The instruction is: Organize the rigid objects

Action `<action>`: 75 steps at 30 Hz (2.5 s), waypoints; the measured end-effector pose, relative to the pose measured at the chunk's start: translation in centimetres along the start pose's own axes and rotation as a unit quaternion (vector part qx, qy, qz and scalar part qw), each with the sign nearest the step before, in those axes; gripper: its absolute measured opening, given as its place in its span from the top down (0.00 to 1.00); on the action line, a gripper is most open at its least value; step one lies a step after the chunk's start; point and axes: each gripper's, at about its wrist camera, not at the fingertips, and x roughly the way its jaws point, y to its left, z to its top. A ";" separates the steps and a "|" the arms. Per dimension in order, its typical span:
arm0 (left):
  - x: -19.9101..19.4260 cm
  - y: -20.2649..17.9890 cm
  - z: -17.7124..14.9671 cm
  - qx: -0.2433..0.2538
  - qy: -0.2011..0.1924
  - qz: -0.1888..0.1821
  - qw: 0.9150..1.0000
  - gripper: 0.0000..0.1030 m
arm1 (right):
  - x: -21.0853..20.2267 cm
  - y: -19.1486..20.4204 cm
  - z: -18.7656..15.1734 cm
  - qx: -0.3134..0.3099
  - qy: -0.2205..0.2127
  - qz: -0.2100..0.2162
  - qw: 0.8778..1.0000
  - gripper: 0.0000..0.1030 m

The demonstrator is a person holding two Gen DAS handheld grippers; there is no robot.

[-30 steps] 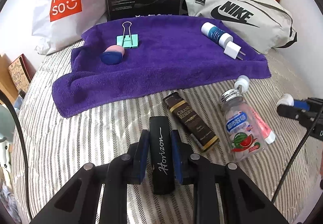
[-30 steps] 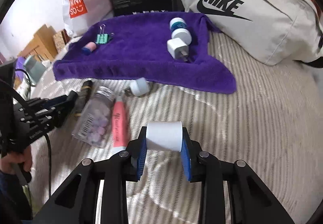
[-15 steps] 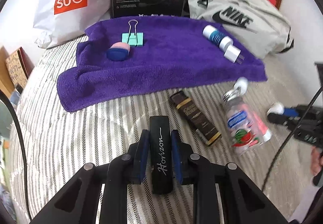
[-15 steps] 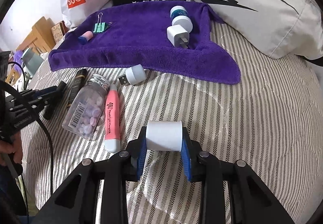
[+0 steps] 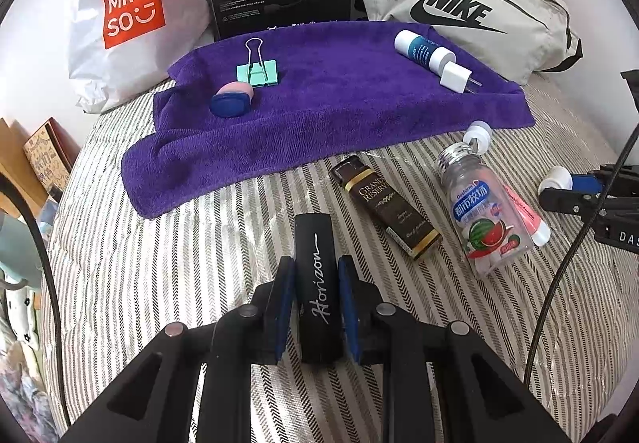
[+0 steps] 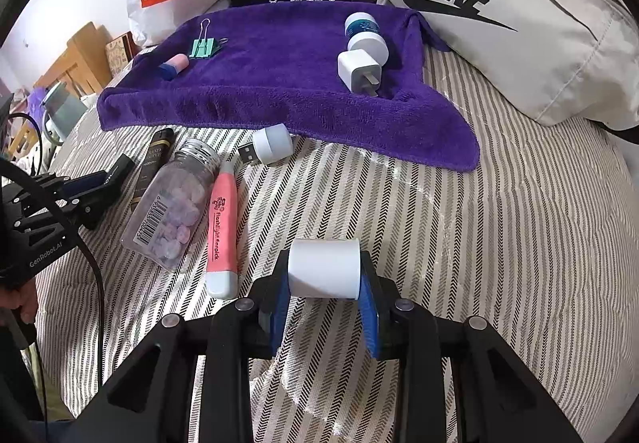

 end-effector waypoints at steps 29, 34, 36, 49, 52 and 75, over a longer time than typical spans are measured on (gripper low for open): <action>-2.2 4.2 5.3 -0.046 -0.032 -0.048 0.997 0.80 | -2.0 0.9 4.8 -0.024 -0.021 0.037 0.999 0.70; -1.9 5.1 7.5 -0.049 -0.039 -0.053 0.997 0.80 | -1.7 0.9 7.2 -0.031 -0.028 0.044 0.998 0.70; -1.6 5.4 8.3 -0.047 -0.039 -0.054 0.997 0.80 | -1.3 0.8 8.2 -0.029 -0.027 0.047 0.998 0.70; 2.8 6.3 12.2 -0.045 -0.029 -0.071 0.996 0.80 | 2.0 0.4 13.6 -0.032 -0.018 0.053 0.998 0.70; 3.8 6.4 12.7 -0.045 -0.023 -0.075 0.996 0.80 | 3.2 0.7 14.1 -0.038 -0.006 0.050 0.998 0.70; 8.9 4.8 13.1 -0.009 0.011 -0.067 0.998 0.80 | 7.2 1.9 14.1 -0.080 0.027 0.036 0.996 0.70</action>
